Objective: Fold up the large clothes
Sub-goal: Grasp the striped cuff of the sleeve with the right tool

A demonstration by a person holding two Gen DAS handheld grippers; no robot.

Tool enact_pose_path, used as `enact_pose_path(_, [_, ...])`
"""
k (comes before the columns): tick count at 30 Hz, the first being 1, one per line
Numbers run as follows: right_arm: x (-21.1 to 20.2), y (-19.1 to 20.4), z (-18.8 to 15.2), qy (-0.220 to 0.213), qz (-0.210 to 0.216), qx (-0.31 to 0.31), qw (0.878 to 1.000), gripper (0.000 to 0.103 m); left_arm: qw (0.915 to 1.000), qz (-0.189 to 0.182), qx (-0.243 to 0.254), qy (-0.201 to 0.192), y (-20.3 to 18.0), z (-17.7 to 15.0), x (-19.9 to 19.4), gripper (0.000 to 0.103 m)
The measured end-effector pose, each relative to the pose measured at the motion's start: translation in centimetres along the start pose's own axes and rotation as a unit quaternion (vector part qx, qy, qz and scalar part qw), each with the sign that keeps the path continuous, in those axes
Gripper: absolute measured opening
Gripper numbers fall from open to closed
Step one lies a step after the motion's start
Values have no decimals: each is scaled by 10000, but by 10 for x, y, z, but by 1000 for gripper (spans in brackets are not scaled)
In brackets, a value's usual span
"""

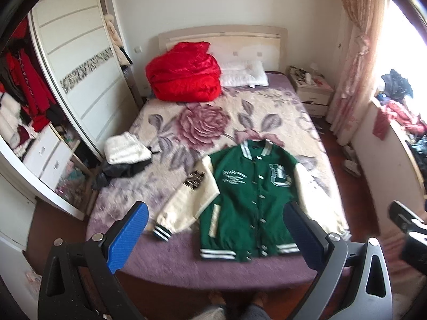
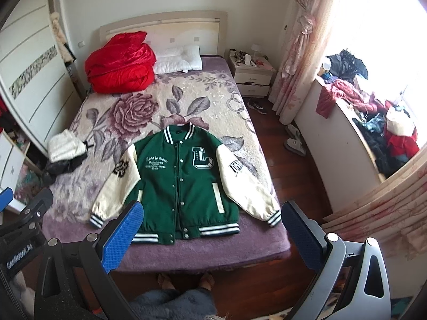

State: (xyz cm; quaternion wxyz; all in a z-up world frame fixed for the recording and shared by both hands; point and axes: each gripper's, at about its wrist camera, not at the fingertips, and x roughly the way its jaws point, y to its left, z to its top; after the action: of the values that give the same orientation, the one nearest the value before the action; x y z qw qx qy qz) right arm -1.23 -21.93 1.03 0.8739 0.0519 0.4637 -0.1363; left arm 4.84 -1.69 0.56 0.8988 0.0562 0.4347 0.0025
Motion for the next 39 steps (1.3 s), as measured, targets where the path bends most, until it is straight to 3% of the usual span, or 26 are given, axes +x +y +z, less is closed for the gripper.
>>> enact_pose_path(5, [88,-27,-21,296,9,727,9969,103,9995,270,124,-107,0,-8,81,103])
enact_pose_path(6, [113,-40,-28,429,52,1018,9939,95,9994,302,159,30,-2,-11,99,103])
enact_pose_path(7, [136,-54,-36,552,139,1316,9897,69,9992,301,184,171,-7,-12,120,103])
enact_pose_path(8, [159,-67,-46,699,162,1578,9849,54,9987,324,208,321,-13,-16,142,103])
enact_pose_path(9, [188,-83,-56,942,96,1835,9784,46,9982,354,219,425,-16,-20,155,103])
enact_pose_path(10, [214,-97,-67,1186,58,2063,9713,46,9974,378,240,561,-25,-23,178,103])
enact_pose_path(11, [246,-118,-82,1388,145,2415,9603,47,9967,421,269,643,-30,-28,195,103])
enact_pose_path(12, [272,-135,-96,1508,268,2714,9502,56,9957,500,302,725,-34,-34,210,103])
enact_pose_path(13, [304,-155,-114,1708,301,3085,9353,71,9939,609,350,852,-43,-39,234,103])
enact_pose_path(15, [358,-189,-153,1866,407,3693,9095,82,9914,780,403,971,-50,-57,266,103])
enact_pose_path(19, [489,-259,-238,2253,515,4947,8378,82,9799,1182,505,1522,-68,-92,353,103])
enact_pose_path(23, [598,-293,-299,2354,641,5809,7765,82,9679,1408,383,2048,-78,-121,426,103])
enact_pose_path(26, [662,-313,-327,1986,816,6489,7299,82,9623,1531,265,2234,-86,-139,472,103])
enact_pose_path(30, [722,-335,-339,1034,998,7107,6886,82,9583,1637,86,2340,-92,-153,520,103])
enact_pose_path(32, [736,-337,-337,722,853,7311,6731,82,9581,1631,46,2355,-95,-156,540,103])
enact_pose_path(33, [740,-335,-333,584,709,7353,6715,76,9581,1638,39,2351,-94,-158,549,103])
enact_pose_path(34, [740,-332,-325,459,544,7328,6767,42,9584,1648,38,2329,-94,-160,556,103])
enact_pose_path(35, [740,-329,-320,396,443,7286,6823,22,9586,1649,35,2323,-92,-159,564,103])
enact_pose_path(37, [735,-321,-301,140,570,7165,6951,18,9585,1673,-43,2306,-80,-159,571,103])
enact_pose_path(38, [731,-317,-289,59,527,7067,7055,18,9588,1673,-95,2296,-76,-159,573,103])
enact_pose_path(39, [727,-311,-270,-1,492,6882,7238,18,9584,1701,-155,2287,-66,-160,574,103])
